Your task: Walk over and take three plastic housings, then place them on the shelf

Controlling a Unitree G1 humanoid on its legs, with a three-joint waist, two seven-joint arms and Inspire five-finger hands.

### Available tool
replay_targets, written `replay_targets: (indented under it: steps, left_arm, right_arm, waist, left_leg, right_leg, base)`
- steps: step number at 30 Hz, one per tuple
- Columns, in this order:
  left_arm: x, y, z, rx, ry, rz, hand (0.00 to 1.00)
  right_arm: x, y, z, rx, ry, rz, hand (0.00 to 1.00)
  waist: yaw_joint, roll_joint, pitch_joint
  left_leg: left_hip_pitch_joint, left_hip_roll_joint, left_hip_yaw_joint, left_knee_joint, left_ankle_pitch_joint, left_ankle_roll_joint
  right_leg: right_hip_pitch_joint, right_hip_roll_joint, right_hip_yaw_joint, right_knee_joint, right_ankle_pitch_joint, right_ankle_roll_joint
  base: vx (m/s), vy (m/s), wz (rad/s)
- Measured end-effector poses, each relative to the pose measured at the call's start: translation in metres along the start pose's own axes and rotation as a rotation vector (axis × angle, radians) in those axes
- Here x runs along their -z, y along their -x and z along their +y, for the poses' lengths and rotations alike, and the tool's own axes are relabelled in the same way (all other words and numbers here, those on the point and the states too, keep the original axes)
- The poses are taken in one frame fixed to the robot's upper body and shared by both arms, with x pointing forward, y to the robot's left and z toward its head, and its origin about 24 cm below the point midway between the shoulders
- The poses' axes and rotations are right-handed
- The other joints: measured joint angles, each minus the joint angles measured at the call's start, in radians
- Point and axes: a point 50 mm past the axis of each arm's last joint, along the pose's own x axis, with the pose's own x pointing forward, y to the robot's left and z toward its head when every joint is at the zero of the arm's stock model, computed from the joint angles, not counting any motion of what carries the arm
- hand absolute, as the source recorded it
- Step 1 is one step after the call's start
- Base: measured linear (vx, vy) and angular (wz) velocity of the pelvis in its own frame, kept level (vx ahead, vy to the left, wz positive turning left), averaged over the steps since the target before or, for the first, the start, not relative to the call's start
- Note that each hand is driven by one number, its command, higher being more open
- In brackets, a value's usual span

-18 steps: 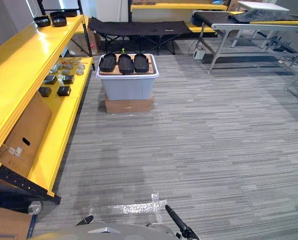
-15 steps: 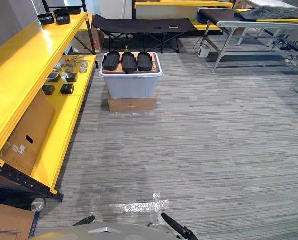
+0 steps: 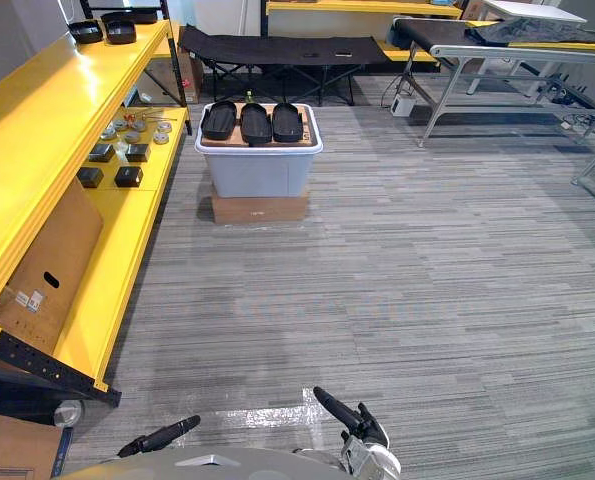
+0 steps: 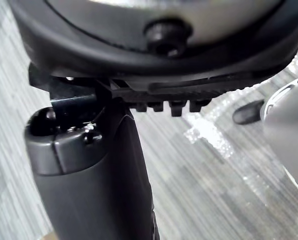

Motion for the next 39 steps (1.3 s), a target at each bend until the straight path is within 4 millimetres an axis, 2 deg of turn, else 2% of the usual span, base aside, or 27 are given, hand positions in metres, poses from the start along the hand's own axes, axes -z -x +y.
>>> replay_targets:
  steps: [5, 7, 8, 9, 10, 11, 13, 15, 16, 17, 18, 19, 21, 22, 23, 24, 25, 26, 27, 29, 30, 32, 33, 36, 37, 38, 39]
  left_arm:
    - [-0.003, 0.001, 0.0, -0.017, -0.006, -0.037, 1.0]
    - [-0.004, 0.001, -0.001, -0.011, -0.011, -0.043, 1.0]
    - [-0.006, 0.001, 0.001, -0.008, -0.016, -0.043, 1.0]
    - [-0.007, 0.001, 0.001, -0.007, -0.018, -0.045, 1.0]
    - [-0.011, 0.001, -0.004, 0.002, -0.024, -0.059, 1.0]
    - [-0.011, 0.001, -0.003, -0.002, -0.037, -0.06, 1.0]
    - [-0.014, 0.002, 0.001, -0.027, -0.055, -0.058, 1.0]
    - [-0.016, 0.002, 0.004, -0.036, -0.064, -0.052, 1.0]
    - [-0.02, 0.002, 0.003, -0.033, -0.069, -0.06, 1.0]
    - [-0.023, 0.001, 0.0, -0.026, -0.079, -0.058, 1.0]
    - [-0.025, 0.001, 0.0, -0.023, -0.088, -0.061, 1.0]
    - [-0.027, 0.002, 0.002, -0.026, -0.104, -0.065, 1.0]
    - [-0.026, 0.002, 0.004, -0.034, -0.113, -0.062, 1.0]
    - [-0.023, 0.001, -0.001, -0.022, -0.111, -0.056, 1.0]
    - [-0.021, 0.001, -0.004, -0.015, -0.106, -0.053, 1.0]
    - [-0.017, -0.001, -0.01, -0.001, -0.088, -0.041, 1.0]
    - [-0.013, -0.001, -0.011, 0.002, -0.081, -0.033, 1.0]
    - [-0.01, 0.0, -0.009, 0.005, -0.049, -0.032, 1.0]
    - [-0.013, 0.0, -0.011, 0.01, -0.044, -0.055, 1.0]
    - [-0.023, -0.002, -0.021, 0.03, -0.033, -0.108, 1.0]
    - [-0.029, -0.002, -0.023, 0.028, -0.017, -0.14, 1.0]
    - [-0.039, -0.003, -0.029, 0.035, -0.017, -0.174, 1.0]
    - [-0.041, -0.003, -0.033, 0.047, -0.017, -0.184, 1.0]
    - [-0.048, -0.002, -0.039, 0.062, -0.003, -0.219, 1.0]
    - [-0.048, -0.002, -0.041, 0.067, 0.024, -0.226, 1.0]
    - [-0.049, -0.002, -0.042, 0.067, 0.034, -0.229, 1.0]
    - [-0.046, -0.002, -0.04, 0.063, 0.047, -0.207, 1.0]
  right_arm:
    - [0.002, 0.001, 0.002, 0.013, 0.003, -0.02, 1.0]
    - [0.0, 0.001, 0.005, 0.021, -0.012, -0.035, 1.0]
    - [-0.003, 0.001, 0.005, 0.023, -0.038, -0.051, 1.0]
    - [-0.003, 0.001, 0.005, 0.025, -0.039, -0.053, 1.0]
    - [-0.009, 0.0, 0.004, 0.034, -0.035, -0.069, 1.0]
    - [-0.017, -0.001, 0.007, 0.023, -0.023, -0.094, 1.0]
    - [-0.02, -0.002, 0.012, 0.002, -0.005, -0.11, 1.0]
    - [-0.02, -0.002, 0.014, -0.002, -0.023, -0.117, 1.0]
    - [-0.02, -0.002, 0.014, -0.004, -0.028, -0.117, 1.0]
    - [-0.019, -0.002, 0.014, -0.004, -0.048, -0.115, 1.0]
    - [-0.016, -0.001, 0.014, -0.003, -0.055, -0.11, 1.0]
    - [-0.012, 0.0, 0.013, -0.001, -0.059, -0.106, 1.0]
    - [-0.01, 0.001, 0.012, 0.005, -0.09, -0.111, 1.0]
    - [-0.01, 0.002, 0.005, 0.015, -0.096, -0.119, 1.0]
    - [-0.011, 0.003, 0.002, 0.014, -0.094, -0.121, 1.0]
    - [-0.011, 0.004, -0.005, 0.009, -0.104, -0.123, 1.0]
    - [-0.009, 0.005, -0.007, 0.012, -0.1, -0.119, 1.0]
    - [-0.007, 0.005, -0.008, 0.012, -0.097, -0.108, 1.0]
    - [-0.008, 0.005, -0.007, 0.004, -0.091, -0.108, 1.0]
    - [-0.015, 0.004, -0.008, -0.023, -0.063, -0.127, 1.0]
    - [-0.019, 0.003, -0.01, -0.026, -0.025, -0.132, 1.0]
    - [-0.02, 0.003, -0.012, -0.026, 0.022, -0.122, 1.0]
    - [-0.02, 0.002, -0.01, -0.034, 0.048, -0.117, 1.0]
    - [-0.032, -0.004, 0.012, -0.088, 0.099, -0.141, 1.0]
    - [-0.035, -0.005, 0.016, -0.094, 0.097, -0.153, 1.0]
    - [-0.037, -0.005, 0.019, -0.097, 0.095, -0.158, 1.0]
    - [-0.037, -0.005, 0.02, -0.096, 0.096, -0.164, 1.0]
  waist:
    - [0.0, -0.009, 0.006]
    - [0.0, -0.008, 0.014]
    - [-0.006, -0.021, 0.031]
    - [-0.008, -0.021, 0.033]
    - [-0.003, -0.017, 0.051]
    - [0.003, -0.011, 0.068]
    - [-0.007, -0.012, 0.103]
    - [-0.012, -0.014, 0.114]
    - [-0.016, -0.018, 0.116]
    - [-0.018, -0.015, 0.12]
    - [-0.024, -0.019, 0.12]
    - [-0.027, -0.028, 0.127]
    - [-0.029, -0.039, 0.135]
    - [-0.032, -0.019, 0.138]
    - [-0.031, 0.001, 0.137]
    - [-0.035, 0.032, 0.11]
    - [-0.037, 0.041, 0.09]
    - [-0.035, 0.035, 0.074]
    - [-0.032, 0.049, 0.069]
    - [-0.033, 0.083, 0.07]
    - [-0.034, 0.103, 0.073]
    - [-0.031, 0.103, 0.091]
    - [-0.027, 0.094, 0.096]
    - [-0.003, 0.057, 0.114]
    - [0.0, 0.045, 0.122]
    - [0.002, 0.043, 0.126]
    - [0.008, 0.044, 0.128]
  left_leg:
    - [-0.001, 0.0, 0.008, -0.004, -0.001, 0.0]
    - [-0.026, 0.001, 0.032, 0.026, -0.024, 0.026]
    - [-0.052, 0.005, 0.077, 0.08, -0.056, 0.046]
    - [-0.055, 0.005, 0.085, 0.09, -0.062, 0.048]
    - [-0.064, 0.004, 0.104, 0.127, -0.093, 0.069]
    - [-0.076, 0.004, 0.132, 0.166, -0.119, 0.08]
    - [-0.057, 0.002, 0.146, 0.202, -0.138, 0.092]
    - [-0.052, 0.004, 0.147, 0.201, -0.144, 0.085]
    - [-0.053, 0.013, 0.142, 0.2, -0.148, 0.079]
    - [-0.054, 0.026, 0.138, 0.195, -0.151, 0.072]
    - [-0.052, 0.026, 0.135, 0.19, -0.155, 0.065]
    - [-0.039, 0.02, 0.134, 0.189, -0.163, 0.05]
    - [0.018, 0.017, 0.133, 0.194, -0.2, 0.011]
    - [0.049, 0.041, 0.128, 0.209, -0.241, -0.015]
    - [0.058, 0.057, 0.127, 0.218, -0.264, -0.031]
    - [0.07, 0.11, 0.126, 0.236, -0.311, -0.075]
    - [0.064, 0.131, 0.124, 0.264, -0.322, -0.107]
    - [0.005, 0.161, 0.112, 0.435, -0.326, -0.13]
    - [-0.065, 0.202, 0.108, 0.591, -0.305, -0.161]
    - [-0.233, 0.306, 0.089, 0.947, -0.166, -0.151]
    - [-0.291, 0.34, 0.09, 1.082, -0.163, -0.137]
    - [-0.359, 0.339, 0.09, 1.172, -0.174, -0.125]
    - [-0.377, 0.313, 0.1, 1.124, -0.179, -0.129]
    - [-0.414, 0.209, 0.148, 0.721, -0.197, -0.122]
    - [-0.429, 0.165, 0.147, 0.535, -0.163, -0.116]
    - [-0.429, 0.147, 0.143, 0.437, -0.127, -0.118]
    - [-0.424, 0.13, 0.137, 0.26, -0.042, -0.126]
  right_leg:
    - [-0.007, 0.0, 0.005, 0.002, 0.0, 0.0]
    - [-0.045, -0.007, 0.012, 0.053, -0.028, 0.002]
    - [-0.102, -0.038, 0.006, 0.177, -0.092, 0.029]
    - [-0.114, -0.046, 0.004, 0.208, -0.109, 0.041]
    - [-0.205, -0.08, -0.01, 0.395, -0.13, 0.039]
    - [-0.322, -0.133, -0.033, 0.624, -0.119, 0.03]
    - [-0.413, -0.182, -0.073, 0.778, -0.139, -0.001]
    - [-0.427, -0.161, -0.084, 0.646, -0.137, 0.003]
    - [-0.419, -0.123, -0.077, 0.47, -0.119, 0.024]
    - [-0.402, -0.073, -0.071, 0.27, -0.082, 0.061]
    - [-0.4, -0.056, -0.069, 0.159, -0.046, 0.076]
    - [-0.406, -0.055, -0.059, 0.111, -0.021, 0.071]
    - [-0.383, -0.058, -0.047, 0.11, 0.011, 0.038]
    - [-0.371, -0.041, -0.047, 0.153, 0.051, -0.008]
    - [-0.376, -0.032, -0.048, 0.187, 0.057, -0.022]
    - [-0.397, -0.004, -0.068, 0.275, 0.036, -0.059]
    - [-0.403, 0.007, -0.078, 0.298, 0.025, -0.075]
    - [-0.403, 0.022, -0.086, 0.335, 0.018, -0.11]
    - [-0.395, 0.04, -0.089, 0.34, 0.002, -0.133]
    - [-0.33, 0.094, -0.096, 0.289, -0.038, -0.153]
    - [-0.289, 0.115, -0.096, 0.257, -0.04, -0.156]
    - [-0.182, 0.12, -0.097, 0.204, -0.044, -0.161]
    - [-0.133, 0.115, -0.091, 0.178, -0.043, -0.158]
    - [-0.056, 0.088, -0.047, 0.098, -0.043, -0.146]
    - [-0.047, 0.076, -0.038, 0.083, -0.05, -0.133]
    - [-0.036, 0.073, -0.036, 0.074, -0.054, -0.127]
    - [-0.014, 0.075, -0.034, 0.056, -0.064, -0.111]
  base:
    - [-0.03, 0.005, -0.06]
    - [-0.03, 0.018, -0.06]
    - [-0.02, 0.027, 0.08]
    - [-0.03, 0.052, 0.03]
    - [-0.05, 0.088, -0.36]
    - [-0.06, 0.106, -0.46]
    - [0.0, 0.117, -0.29]
    - [0.13, 0.089, -0.06]
    - [0.22, 0.015, 0.05]
    - [0.3, -0.018, 0.07]
    - [0.26, -0.045, 0.07]
    - [0.21, -0.054, 0.06]
    - [0.3, -0.136, 0.04]
    - [0.4, -0.186, 0.03]
    - [0.44, -0.204, 0.1]
    - [0.33, -0.156, 0.11]
    - [0.56, -0.262, 0.1]
    - [0.47, -0.252, -0.05]
    - [0.56, -0.308, -0.11]
    - [0.49, -0.241, -0.04]
    - [0.46, -0.163, 0.02]
    - [0.41, -0.115, 0.0]
    - [0.43, -0.099, -0.17]
    - [0.39, -0.022, -0.35]
    - [0.3, 0.05, -0.13]
    - [0.35, 0.085, -0.06]
    - [0.3, 0.116, -0.01]
